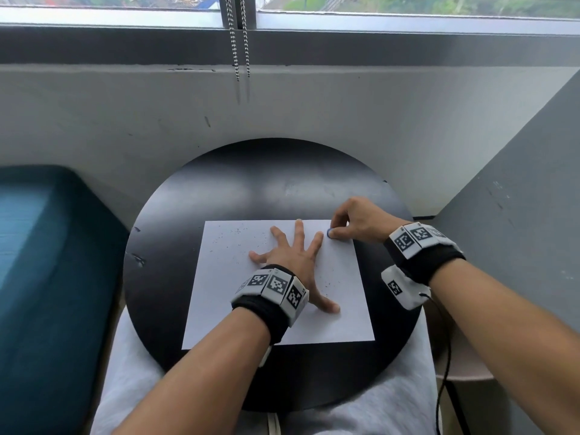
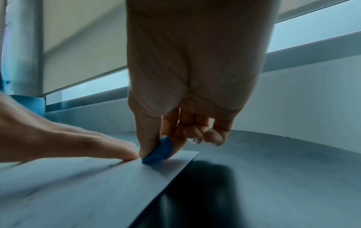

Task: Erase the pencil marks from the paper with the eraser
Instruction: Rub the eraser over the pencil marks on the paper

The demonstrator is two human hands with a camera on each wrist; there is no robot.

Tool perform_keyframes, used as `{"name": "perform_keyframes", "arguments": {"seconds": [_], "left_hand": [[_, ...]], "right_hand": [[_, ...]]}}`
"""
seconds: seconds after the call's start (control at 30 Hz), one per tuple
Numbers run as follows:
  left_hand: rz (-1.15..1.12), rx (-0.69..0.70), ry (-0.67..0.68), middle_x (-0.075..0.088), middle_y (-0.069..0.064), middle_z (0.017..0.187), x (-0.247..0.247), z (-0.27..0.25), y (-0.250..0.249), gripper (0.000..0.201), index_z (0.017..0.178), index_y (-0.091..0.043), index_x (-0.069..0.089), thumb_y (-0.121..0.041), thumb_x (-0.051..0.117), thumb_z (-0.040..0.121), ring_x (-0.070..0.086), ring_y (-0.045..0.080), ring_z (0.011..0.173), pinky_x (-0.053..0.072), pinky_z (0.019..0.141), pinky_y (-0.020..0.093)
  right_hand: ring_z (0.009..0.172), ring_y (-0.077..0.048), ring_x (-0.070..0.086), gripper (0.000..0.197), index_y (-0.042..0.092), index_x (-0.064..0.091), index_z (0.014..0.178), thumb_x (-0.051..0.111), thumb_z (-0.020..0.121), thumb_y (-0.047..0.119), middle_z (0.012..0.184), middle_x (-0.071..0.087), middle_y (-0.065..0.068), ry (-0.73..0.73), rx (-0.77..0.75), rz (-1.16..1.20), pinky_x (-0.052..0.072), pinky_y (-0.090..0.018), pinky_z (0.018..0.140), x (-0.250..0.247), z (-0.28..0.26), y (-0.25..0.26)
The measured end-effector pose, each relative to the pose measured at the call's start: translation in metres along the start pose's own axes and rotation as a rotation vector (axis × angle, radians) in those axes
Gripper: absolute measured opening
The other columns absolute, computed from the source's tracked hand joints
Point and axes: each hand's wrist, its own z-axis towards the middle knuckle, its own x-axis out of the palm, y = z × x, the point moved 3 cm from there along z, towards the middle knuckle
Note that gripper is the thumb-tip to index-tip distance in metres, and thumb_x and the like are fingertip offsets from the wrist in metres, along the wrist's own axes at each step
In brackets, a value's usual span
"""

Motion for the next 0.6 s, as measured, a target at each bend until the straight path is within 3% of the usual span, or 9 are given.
{"name": "perform_keyframes", "arguments": {"seconds": [0.2, 0.37, 0.5, 0.6], "left_hand": [[-0.002, -0.001, -0.003, -0.031, -0.001, 0.16, 0.001, 0.003, 0.0, 0.147, 0.154, -0.035, -0.02, -0.085, 0.072, 0.051, -0.015, 0.045, 0.147, 0.026, 0.1, 0.079], [-0.001, 0.002, 0.002, -0.032, -0.001, 0.16, 0.002, 0.003, 0.0, 0.147, 0.154, -0.035, -0.021, -0.085, 0.072, 0.051, -0.015, 0.045, 0.147, 0.026, 0.1, 0.08], [0.014, -0.001, 0.001, -0.032, 0.001, 0.16, 0.002, 0.003, -0.001, 0.146, 0.154, -0.033, -0.022, -0.085, 0.071, 0.053, -0.014, 0.047, 0.147, 0.027, 0.1, 0.079], [0.006, -0.002, 0.015, -0.032, 0.0, 0.16, 0.001, 0.003, -0.001, 0.146, 0.153, -0.034, -0.022, -0.084, 0.071, 0.053, -0.015, 0.046, 0.147, 0.026, 0.1, 0.079]], "right_hand": [[0.058, -0.002, 0.054, 0.009, 0.012, 0.077, 0.083, 0.078, 0.077, 0.019, 0.076, 0.073, 0.001, 0.217, -0.085, -0.014, 0.04, -0.011, 0.055, 0.015, -0.015, 0.016], [0.07, -0.016, 0.065, 0.013, 0.009, 0.077, 0.084, 0.076, 0.081, 0.021, 0.079, 0.074, -0.005, 0.095, -0.013, 0.028, 0.048, -0.021, 0.062, 0.003, -0.011, 0.008], [0.072, -0.013, 0.065, 0.011, 0.012, 0.075, 0.082, 0.074, 0.082, 0.023, 0.078, 0.072, 0.0, 0.235, -0.087, -0.046, 0.052, -0.024, 0.066, 0.029, -0.042, 0.028], [0.072, -0.013, 0.066, 0.012, 0.014, 0.075, 0.081, 0.076, 0.081, 0.026, 0.078, 0.072, 0.0, 0.155, -0.035, -0.036, 0.052, -0.025, 0.066, 0.016, -0.031, 0.021]]}}
